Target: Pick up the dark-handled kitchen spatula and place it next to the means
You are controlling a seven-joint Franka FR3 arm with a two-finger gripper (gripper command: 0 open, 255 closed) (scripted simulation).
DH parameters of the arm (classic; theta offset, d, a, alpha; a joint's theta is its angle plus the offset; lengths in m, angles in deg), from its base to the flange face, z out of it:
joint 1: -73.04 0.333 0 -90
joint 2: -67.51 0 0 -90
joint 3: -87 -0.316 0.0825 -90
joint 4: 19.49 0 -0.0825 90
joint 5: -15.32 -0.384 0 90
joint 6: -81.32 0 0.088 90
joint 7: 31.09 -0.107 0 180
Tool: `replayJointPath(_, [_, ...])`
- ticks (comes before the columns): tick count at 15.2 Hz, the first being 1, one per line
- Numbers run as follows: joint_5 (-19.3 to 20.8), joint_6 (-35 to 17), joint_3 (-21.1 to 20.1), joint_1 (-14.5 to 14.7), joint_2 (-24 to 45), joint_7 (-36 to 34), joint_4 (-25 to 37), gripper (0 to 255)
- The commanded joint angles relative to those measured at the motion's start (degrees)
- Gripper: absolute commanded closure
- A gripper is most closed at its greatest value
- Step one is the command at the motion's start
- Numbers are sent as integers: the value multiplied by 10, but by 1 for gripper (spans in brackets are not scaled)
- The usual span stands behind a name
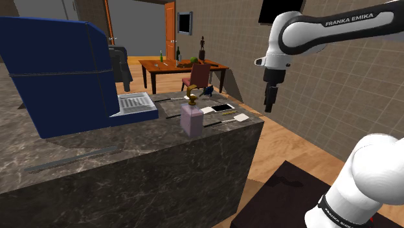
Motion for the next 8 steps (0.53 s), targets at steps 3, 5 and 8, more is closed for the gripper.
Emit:
replayJointPath(3, [11, -70, 36, 18, 67, 115, 12, 0])
replayJointPath(5, [11, -103, 54, 28, 106, 172, 26, 0])
replayJointPath(8, [1, -148, 75, 42, 169, 258, 53, 0])
